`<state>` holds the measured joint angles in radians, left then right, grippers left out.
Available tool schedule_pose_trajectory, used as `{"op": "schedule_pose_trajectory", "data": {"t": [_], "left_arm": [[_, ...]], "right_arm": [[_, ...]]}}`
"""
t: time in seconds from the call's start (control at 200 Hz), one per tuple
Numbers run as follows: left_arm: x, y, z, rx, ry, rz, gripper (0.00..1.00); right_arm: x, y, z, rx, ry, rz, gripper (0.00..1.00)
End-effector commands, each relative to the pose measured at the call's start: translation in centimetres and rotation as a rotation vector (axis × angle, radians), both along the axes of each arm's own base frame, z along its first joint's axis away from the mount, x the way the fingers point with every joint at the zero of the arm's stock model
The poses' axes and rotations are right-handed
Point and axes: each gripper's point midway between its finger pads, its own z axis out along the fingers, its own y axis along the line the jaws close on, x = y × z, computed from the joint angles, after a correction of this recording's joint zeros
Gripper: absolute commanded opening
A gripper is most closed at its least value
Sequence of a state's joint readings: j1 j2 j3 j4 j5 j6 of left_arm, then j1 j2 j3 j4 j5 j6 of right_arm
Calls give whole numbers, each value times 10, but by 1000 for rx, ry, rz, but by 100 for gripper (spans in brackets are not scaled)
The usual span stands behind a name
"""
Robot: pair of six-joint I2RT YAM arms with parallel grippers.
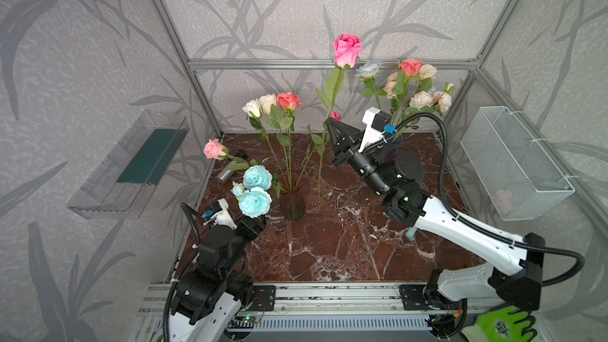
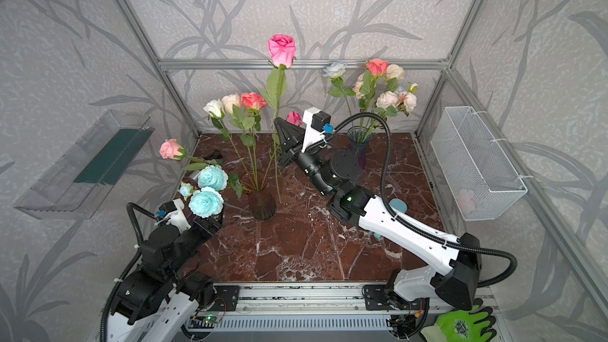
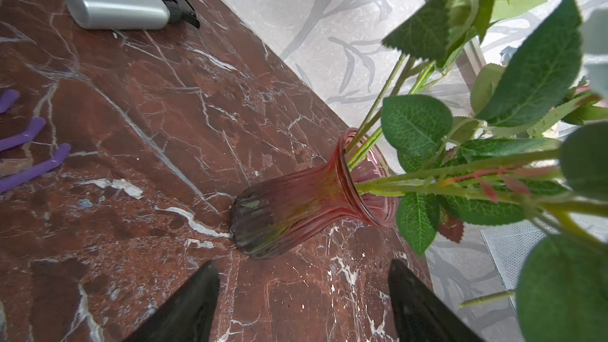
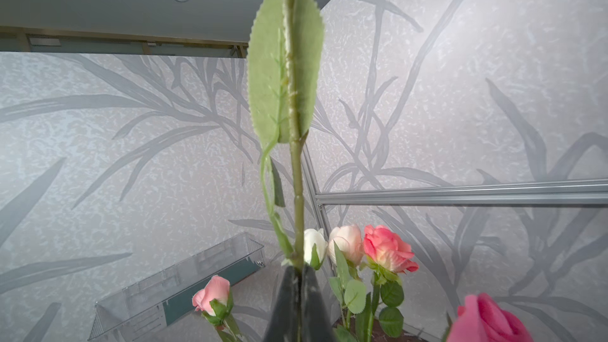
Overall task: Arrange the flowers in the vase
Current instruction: 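Lift the pink rose up off the table with the right gripper, then carry the pink rose over the red vase and lower its stem in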
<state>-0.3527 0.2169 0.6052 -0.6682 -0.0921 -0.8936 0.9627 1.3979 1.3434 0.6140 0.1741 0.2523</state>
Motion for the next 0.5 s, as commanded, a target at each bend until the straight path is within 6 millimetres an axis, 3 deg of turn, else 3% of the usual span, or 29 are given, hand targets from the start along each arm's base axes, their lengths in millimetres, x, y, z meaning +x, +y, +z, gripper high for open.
{"op": "schedule_pose_trajectory", "data": {"t": [0.0, 0.2, 0.495], "left_arm": [[-7, 11, -3, 33, 29, 40, 81], [-8, 8, 0, 34, 27, 20, 82], [-5, -1, 4, 15, 6, -20, 81]], "right_arm": [[-5, 15, 24, 61, -62, 25, 0], [6, 40, 36, 72, -95, 33, 0], [26, 61, 27, 37, -119, 1, 0]]}}
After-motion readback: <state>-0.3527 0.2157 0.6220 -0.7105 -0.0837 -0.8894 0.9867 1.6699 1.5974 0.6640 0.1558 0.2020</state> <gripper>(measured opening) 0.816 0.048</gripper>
